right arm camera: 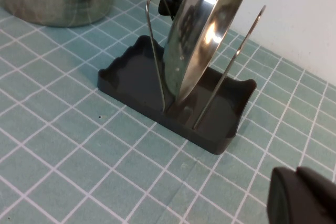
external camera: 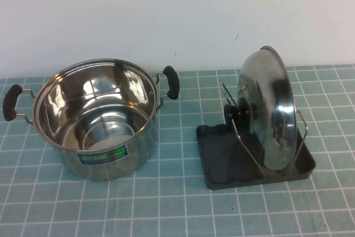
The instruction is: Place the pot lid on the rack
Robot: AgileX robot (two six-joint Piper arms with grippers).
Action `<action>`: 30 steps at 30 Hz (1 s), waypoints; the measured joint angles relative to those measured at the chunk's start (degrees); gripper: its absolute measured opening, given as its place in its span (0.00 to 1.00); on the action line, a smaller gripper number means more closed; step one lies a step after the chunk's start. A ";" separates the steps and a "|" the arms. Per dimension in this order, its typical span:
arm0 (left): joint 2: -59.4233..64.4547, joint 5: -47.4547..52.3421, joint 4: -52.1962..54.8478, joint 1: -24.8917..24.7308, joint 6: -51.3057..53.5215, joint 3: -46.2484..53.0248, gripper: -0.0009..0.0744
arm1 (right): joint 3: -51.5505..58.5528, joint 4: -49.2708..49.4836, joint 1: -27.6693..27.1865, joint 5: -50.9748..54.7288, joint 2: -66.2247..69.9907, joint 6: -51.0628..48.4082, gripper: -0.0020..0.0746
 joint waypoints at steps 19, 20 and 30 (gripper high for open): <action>-0.23 -0.19 0.72 0.12 0.11 2.04 0.01 | 0.08 0.00 0.00 0.14 -0.12 0.00 0.02; -0.47 -0.48 2.45 0.25 0.10 3.01 0.01 | 0.08 0.00 0.00 0.14 -0.12 0.00 0.02; -0.59 -13.67 11.92 0.91 -1.87 21.30 0.01 | 0.08 0.00 0.00 0.14 -0.20 0.00 0.02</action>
